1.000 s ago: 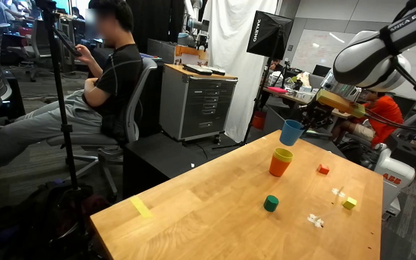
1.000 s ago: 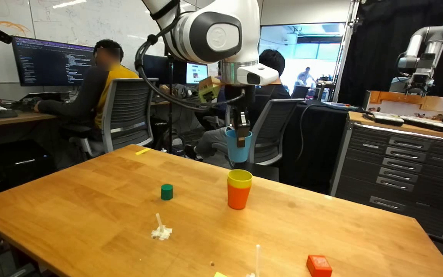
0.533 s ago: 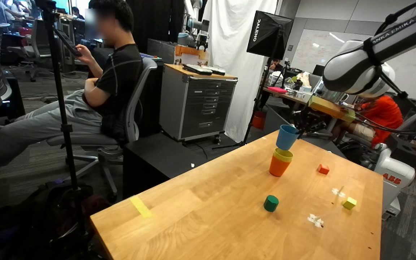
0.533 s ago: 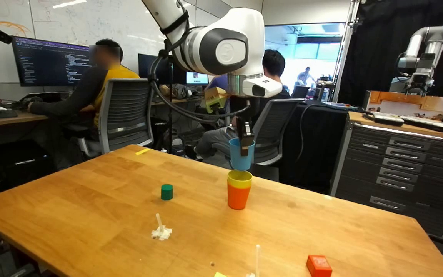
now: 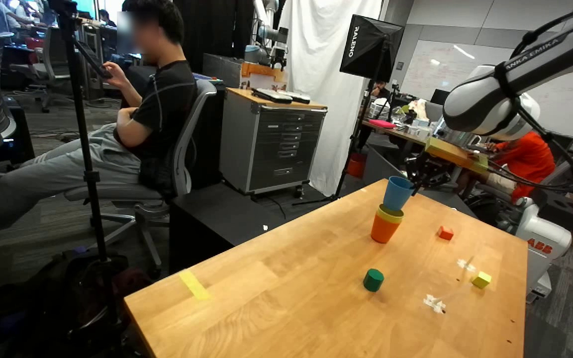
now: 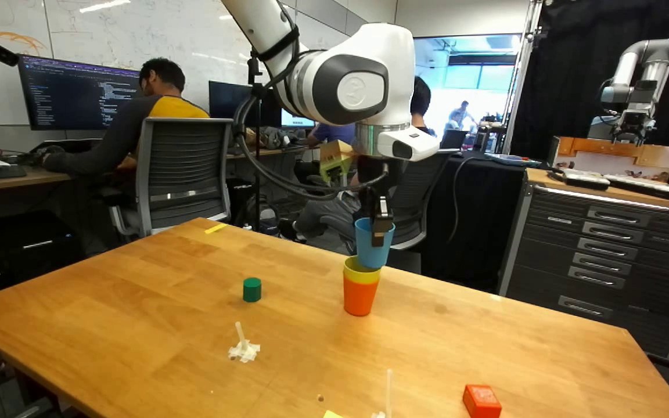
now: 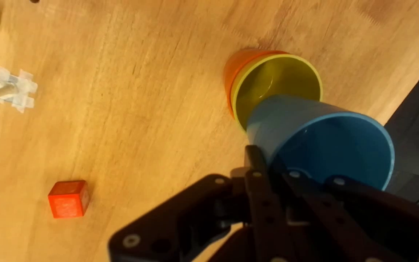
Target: Stack the cups
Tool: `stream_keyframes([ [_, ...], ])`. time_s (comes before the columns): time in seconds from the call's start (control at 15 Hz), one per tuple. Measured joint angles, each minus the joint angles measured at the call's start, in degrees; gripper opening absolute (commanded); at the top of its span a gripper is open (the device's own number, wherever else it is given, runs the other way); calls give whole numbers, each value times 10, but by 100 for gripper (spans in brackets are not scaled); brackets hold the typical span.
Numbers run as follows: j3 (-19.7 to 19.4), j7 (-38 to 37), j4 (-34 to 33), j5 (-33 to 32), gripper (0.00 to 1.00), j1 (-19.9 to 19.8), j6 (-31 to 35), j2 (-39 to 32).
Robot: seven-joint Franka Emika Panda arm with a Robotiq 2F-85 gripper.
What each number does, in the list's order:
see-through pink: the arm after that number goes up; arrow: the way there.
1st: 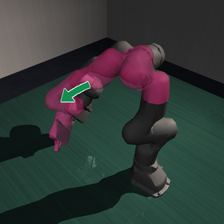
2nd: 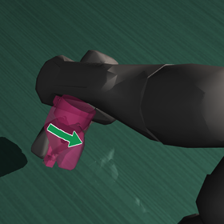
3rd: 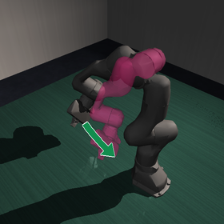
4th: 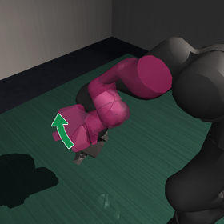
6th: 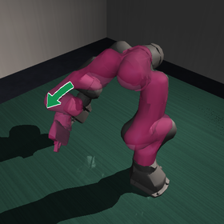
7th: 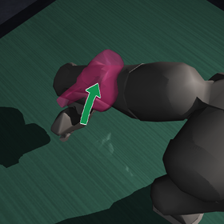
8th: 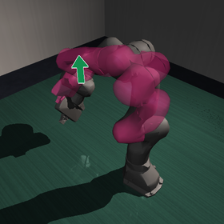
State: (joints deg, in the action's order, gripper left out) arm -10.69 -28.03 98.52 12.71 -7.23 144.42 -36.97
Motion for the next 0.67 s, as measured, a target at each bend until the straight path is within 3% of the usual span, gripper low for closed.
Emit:
stream_keyframes([
  [0.67,20,0,-6,2,3,1,-9,-19],
])
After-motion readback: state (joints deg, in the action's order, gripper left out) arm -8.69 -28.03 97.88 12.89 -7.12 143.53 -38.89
